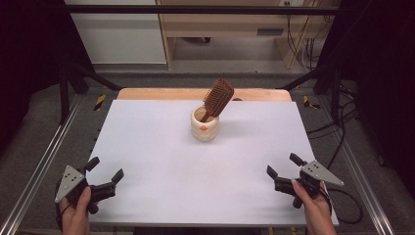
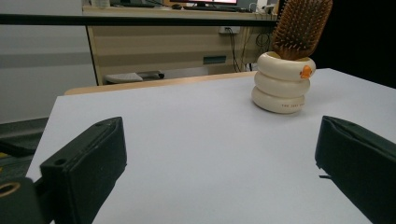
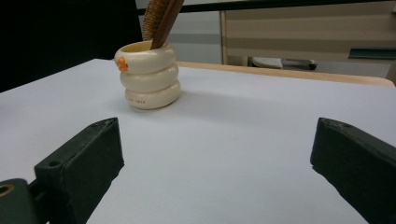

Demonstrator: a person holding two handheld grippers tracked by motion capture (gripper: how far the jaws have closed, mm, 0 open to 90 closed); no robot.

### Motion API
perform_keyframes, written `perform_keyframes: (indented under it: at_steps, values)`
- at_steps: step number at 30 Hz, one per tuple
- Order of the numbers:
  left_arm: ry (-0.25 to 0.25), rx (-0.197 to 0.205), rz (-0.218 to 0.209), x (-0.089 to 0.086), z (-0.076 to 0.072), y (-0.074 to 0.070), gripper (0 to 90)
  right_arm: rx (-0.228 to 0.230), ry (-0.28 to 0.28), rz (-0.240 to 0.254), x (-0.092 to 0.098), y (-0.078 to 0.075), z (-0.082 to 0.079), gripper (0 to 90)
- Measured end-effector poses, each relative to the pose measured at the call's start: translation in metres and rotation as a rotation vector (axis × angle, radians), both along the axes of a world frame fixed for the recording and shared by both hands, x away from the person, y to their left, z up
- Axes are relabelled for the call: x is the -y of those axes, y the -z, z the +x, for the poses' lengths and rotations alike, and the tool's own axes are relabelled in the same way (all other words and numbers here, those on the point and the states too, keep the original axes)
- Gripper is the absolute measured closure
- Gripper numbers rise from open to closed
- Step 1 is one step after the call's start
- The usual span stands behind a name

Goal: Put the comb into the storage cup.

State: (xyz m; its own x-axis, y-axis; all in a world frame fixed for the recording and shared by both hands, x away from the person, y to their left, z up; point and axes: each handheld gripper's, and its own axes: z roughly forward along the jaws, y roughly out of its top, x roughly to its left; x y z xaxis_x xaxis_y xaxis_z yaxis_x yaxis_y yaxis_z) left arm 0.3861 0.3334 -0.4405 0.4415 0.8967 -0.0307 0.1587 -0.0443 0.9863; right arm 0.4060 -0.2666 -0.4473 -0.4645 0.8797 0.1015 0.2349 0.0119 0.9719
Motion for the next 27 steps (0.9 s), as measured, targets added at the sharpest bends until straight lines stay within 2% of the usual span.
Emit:
perform_keyframes:
  at_steps: [13, 27]
  values:
    - [0.011, 0.0, 0.002, 0.002, 0.0, 0.0, 2.3, -0.012, -0.031, -0.004, -0.014, 0.008, 0.004, 2.8]
    - [0.02, -0.001, 0.007, 0.003, 0.001, 0.0, 2.2, 0.0, -0.055, -0.006, -0.022, 0.013, 0.006, 3.0]
